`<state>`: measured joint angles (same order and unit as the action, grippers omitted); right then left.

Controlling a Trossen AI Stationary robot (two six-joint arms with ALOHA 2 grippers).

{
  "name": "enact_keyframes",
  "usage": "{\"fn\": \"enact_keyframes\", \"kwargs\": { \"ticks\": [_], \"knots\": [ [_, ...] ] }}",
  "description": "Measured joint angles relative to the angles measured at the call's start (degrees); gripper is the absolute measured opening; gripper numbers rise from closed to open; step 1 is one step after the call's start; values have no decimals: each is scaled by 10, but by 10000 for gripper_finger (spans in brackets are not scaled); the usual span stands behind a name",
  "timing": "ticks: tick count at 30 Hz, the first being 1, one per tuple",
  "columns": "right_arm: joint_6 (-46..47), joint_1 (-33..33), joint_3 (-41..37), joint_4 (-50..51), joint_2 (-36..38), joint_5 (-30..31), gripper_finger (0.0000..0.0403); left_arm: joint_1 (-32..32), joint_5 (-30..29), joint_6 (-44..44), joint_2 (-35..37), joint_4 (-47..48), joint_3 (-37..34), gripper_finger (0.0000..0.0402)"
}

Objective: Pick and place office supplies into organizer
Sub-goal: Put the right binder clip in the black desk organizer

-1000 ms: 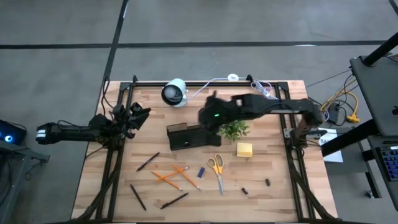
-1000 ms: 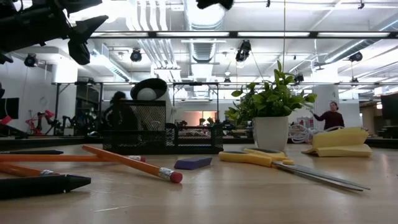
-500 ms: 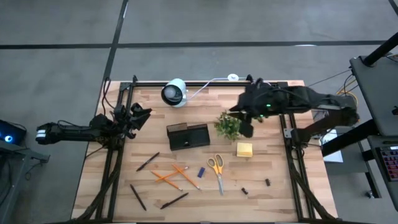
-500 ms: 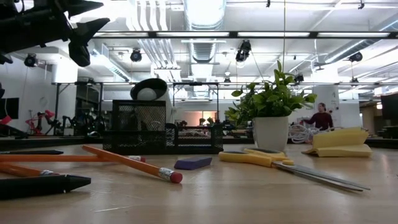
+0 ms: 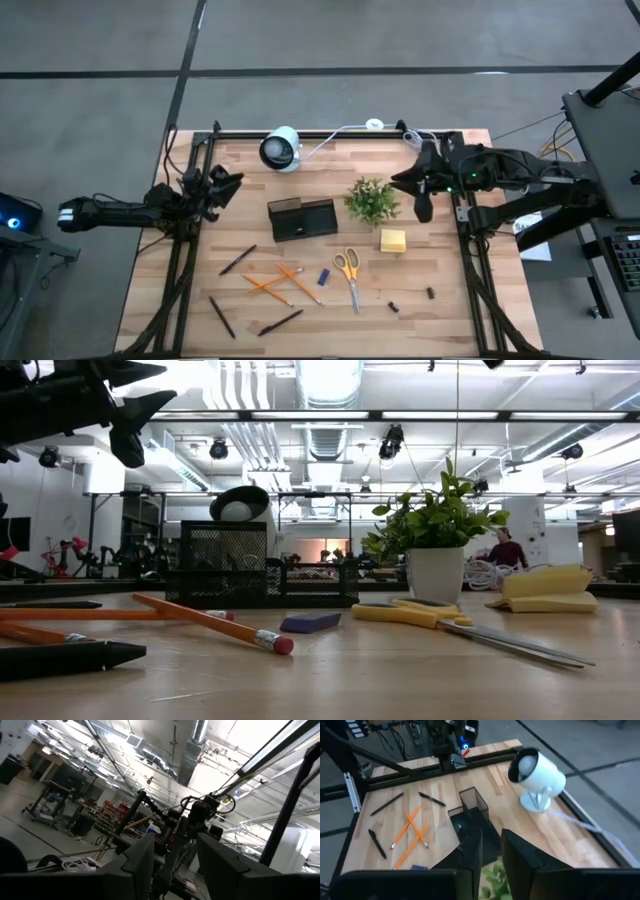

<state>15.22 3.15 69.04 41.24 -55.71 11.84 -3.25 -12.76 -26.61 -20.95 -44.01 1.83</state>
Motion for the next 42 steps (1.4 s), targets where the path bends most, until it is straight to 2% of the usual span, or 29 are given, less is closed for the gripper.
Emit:
{"fn": "enact_keyframes", "kwargs": {
  "ticks": [5,10,16,23,30,42],
  "knots": [
    [55,0,-60,3,47,0,59,0,-35,0,0,0,0,133],
    [150,0,-114,4,76,-4,60,0,-70,-11,0,0,0,133],
    [201,0,-151,4,87,-90,78,0,-104,-16,-1,0,0,133],
    [263,0,-179,7,87,-180,126,0,-130,-15,-11,0,0,133],
    [385,8,-196,105,87,-211,161,0,-131,-16,-34,0,-1,133],
    [572,84,-201,162,61,-209,164,0,-131,-17,-55,-3,-1,133]
  ]
}}
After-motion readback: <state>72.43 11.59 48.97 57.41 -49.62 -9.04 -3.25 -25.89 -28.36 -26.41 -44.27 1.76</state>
